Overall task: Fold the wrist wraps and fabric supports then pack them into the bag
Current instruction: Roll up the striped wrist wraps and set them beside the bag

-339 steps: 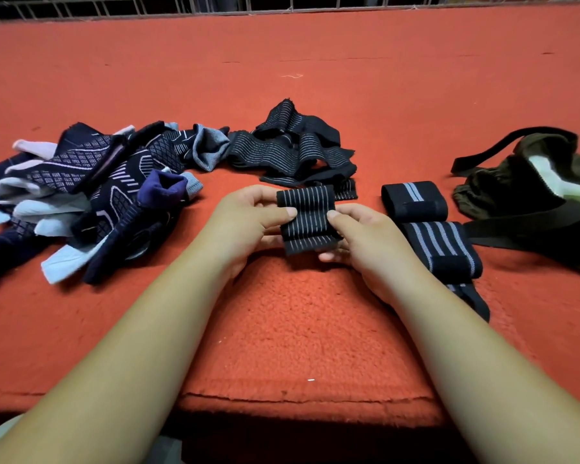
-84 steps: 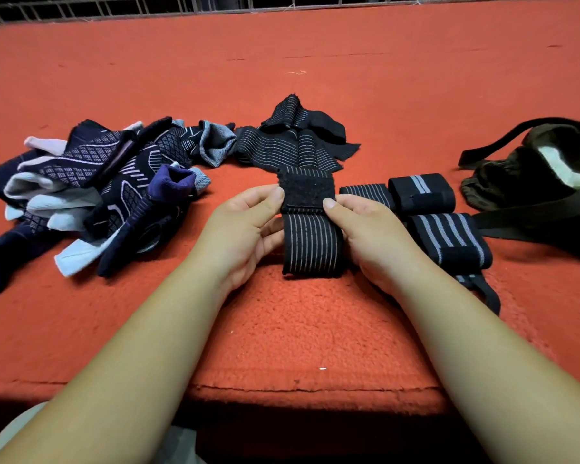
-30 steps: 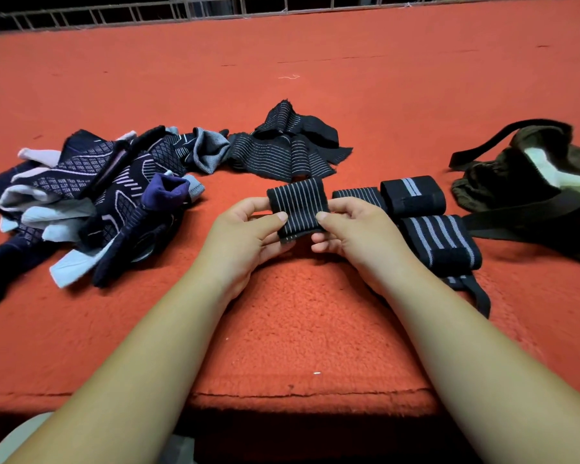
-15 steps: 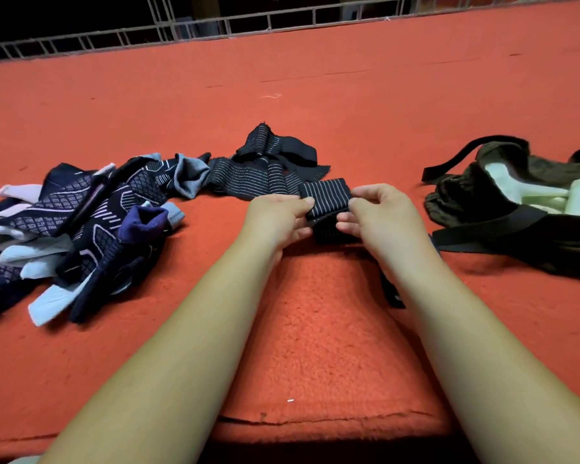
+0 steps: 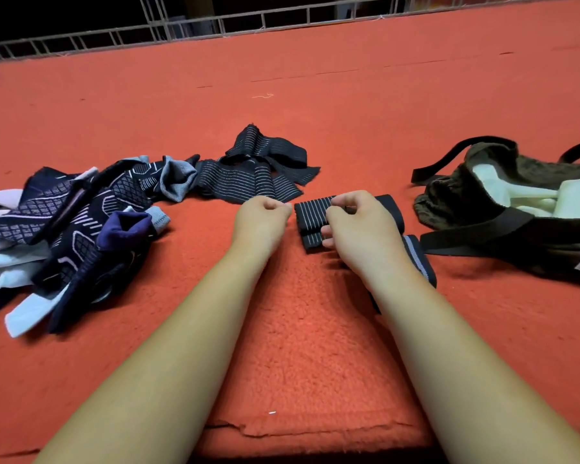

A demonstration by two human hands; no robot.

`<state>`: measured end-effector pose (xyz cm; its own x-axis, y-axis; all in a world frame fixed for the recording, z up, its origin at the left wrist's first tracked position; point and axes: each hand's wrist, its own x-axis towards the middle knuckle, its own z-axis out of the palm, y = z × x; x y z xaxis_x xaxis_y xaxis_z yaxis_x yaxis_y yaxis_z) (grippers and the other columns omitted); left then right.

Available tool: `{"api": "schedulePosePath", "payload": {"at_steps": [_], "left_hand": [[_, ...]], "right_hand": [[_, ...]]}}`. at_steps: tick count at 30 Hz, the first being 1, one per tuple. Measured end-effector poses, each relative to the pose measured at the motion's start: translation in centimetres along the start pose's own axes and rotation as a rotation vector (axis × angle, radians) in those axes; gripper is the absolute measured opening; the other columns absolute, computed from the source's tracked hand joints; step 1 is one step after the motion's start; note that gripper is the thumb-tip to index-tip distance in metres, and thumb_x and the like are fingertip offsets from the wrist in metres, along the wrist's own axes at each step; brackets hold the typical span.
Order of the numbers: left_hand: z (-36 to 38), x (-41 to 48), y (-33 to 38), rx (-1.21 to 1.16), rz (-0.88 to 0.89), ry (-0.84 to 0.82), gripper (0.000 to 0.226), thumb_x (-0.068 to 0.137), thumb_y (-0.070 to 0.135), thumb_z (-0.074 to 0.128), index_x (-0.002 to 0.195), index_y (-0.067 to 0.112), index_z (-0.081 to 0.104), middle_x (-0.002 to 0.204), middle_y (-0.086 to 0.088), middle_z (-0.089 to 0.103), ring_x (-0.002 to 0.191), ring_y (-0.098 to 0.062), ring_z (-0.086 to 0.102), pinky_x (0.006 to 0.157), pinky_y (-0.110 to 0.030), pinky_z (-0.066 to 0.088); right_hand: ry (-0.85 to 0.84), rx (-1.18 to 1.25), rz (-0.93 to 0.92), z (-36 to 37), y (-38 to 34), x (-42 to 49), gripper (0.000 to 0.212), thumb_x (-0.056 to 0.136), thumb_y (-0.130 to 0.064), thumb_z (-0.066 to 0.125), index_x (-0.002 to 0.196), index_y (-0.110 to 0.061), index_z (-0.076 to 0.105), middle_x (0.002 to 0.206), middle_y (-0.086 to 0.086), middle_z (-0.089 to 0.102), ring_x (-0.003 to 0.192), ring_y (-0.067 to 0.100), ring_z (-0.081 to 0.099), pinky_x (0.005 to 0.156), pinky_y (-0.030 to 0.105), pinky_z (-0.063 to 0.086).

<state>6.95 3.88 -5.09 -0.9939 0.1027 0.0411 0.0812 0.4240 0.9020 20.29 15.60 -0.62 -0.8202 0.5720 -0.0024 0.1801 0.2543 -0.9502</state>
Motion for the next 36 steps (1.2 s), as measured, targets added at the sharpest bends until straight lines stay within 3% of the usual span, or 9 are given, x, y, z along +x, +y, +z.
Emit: {"api": "schedulePosePath", "payload": {"at_steps": [4, 7, 11, 16, 18, 22, 27, 31, 36], "left_hand": [[-1.4, 0.8, -0.9, 0.503, 0.151, 0.057, 0.034, 0.087, 0.026, 0.063, 0.116, 0.028, 0.080, 0.150, -0.010, 0.053, 0.137, -0.031, 0.049, 0.116, -0.034, 0.039], [-1.9, 1.5, -1.5, 0.661, 0.153, -0.095, 0.042, 0.089, 0.023, 0.057, 0.129, 0.024, 0.071, 0.175, -0.005, 0.022, 0.149, -0.037, 0.033, 0.123, -0.043, 0.033], [-3.0, 2.0, -1.9, 0.423, 0.279, -0.014, 0.059, 0.073, 0.028, 0.043, 0.123, 0.015, 0.071, 0.148, -0.005, 0.062, 0.138, -0.028, 0.054, 0.115, -0.042, 0.044], [-5.6, -0.2, -0.2, -0.025, 0.182, 0.188, 0.019, 0.081, 0.027, 0.062, 0.091, 0.021, 0.077, 0.083, 0.012, 0.075, 0.081, -0.009, 0.068, 0.084, -0.040, 0.061], [-6.9, -1.6, 0.1, -0.061, 0.204, 0.220, 0.008, 0.086, 0.024, 0.067, 0.089, 0.020, 0.073, 0.082, 0.010, 0.074, 0.078, -0.007, 0.065, 0.078, -0.035, 0.056], [-9.9, -5.0, 0.2, -0.062, 0.232, 0.206, 0.003, 0.092, 0.020, 0.070, 0.094, 0.018, 0.071, 0.084, 0.006, 0.075, 0.075, -0.009, 0.066, 0.069, -0.029, 0.053], [-11.5, -9.3, -1.4, -0.176, 0.169, -0.001, 0.007, 0.085, 0.024, 0.074, 0.091, 0.020, 0.074, 0.085, -0.003, 0.078, 0.076, -0.014, 0.069, 0.074, -0.038, 0.058], [-11.8, -10.8, -3.2, -0.197, 0.169, -0.190, 0.004, 0.088, 0.015, 0.079, 0.091, 0.015, 0.076, 0.096, -0.013, 0.079, 0.084, -0.017, 0.070, 0.084, -0.041, 0.056], [-11.9, -10.9, -3.7, -0.194, 0.126, -0.407, 0.004, 0.096, 0.010, 0.076, 0.099, 0.009, 0.078, 0.096, -0.005, 0.079, 0.086, -0.013, 0.068, 0.082, -0.032, 0.052]], "right_hand": [[0.019, 0.016, -0.029, 0.0, -0.1, -0.2, 0.025, 0.085, -0.039, 0.049, 0.105, -0.038, 0.062, 0.121, 0.001, 0.069, 0.083, 0.017, 0.076, 0.086, 0.043, 0.062], [0.037, 0.025, -0.052, 0.1, -0.1, -0.2, 0.017, 0.091, -0.034, 0.051, 0.103, -0.038, 0.064, 0.121, 0.001, 0.069, 0.079, 0.018, 0.076, 0.084, 0.043, 0.062], [0.028, 0.041, -0.069, 0.2, -0.2, -0.3, 0.020, 0.088, -0.036, 0.051, 0.100, -0.039, 0.066, 0.117, -0.001, 0.070, 0.088, 0.017, 0.074, 0.090, 0.044, 0.061], [-0.044, 0.034, -0.101, 0.4, -0.6, -1.1, 0.019, 0.099, -0.026, 0.055, 0.098, -0.037, 0.070, 0.095, -0.007, 0.076, 0.082, 0.016, 0.073, 0.073, 0.035, 0.059], [-0.106, 0.012, -0.129, 0.8, -0.6, -1.7, 0.019, 0.102, -0.025, 0.057, 0.100, -0.037, 0.071, 0.088, -0.006, 0.076, 0.077, 0.016, 0.072, 0.066, 0.037, 0.060], [-0.221, -0.101, -0.266, 2.4, -0.3, -2.6, 0.018, 0.103, -0.035, 0.064, 0.119, -0.033, 0.071, 0.112, -0.014, 0.073, 0.101, 0.007, 0.068, 0.097, 0.032, 0.054], [-0.420, 0.072, -0.091, 4.8, -0.1, -3.8, 0.037, 0.106, -0.057, 0.053, 0.122, -0.027, 0.069, 0.115, -0.009, 0.078, 0.105, 0.012, 0.076, 0.102, 0.044, 0.060], [-0.489, 0.392, 0.150, 5.4, 0.1, -3.9, 0.037, 0.112, -0.046, 0.051, 0.110, -0.014, 0.067, 0.091, 0.003, 0.082, 0.084, 0.022, 0.079, 0.082, 0.042, 0.062], [-0.429, 0.241, 0.105, 5.2, 1.5, -3.2, 0.018, 0.101, -0.016, 0.068, 0.117, -0.015, 0.076, 0.105, 0.010, 0.082, 0.106, 0.035, 0.077, 0.094, 0.050, 0.061]]}}
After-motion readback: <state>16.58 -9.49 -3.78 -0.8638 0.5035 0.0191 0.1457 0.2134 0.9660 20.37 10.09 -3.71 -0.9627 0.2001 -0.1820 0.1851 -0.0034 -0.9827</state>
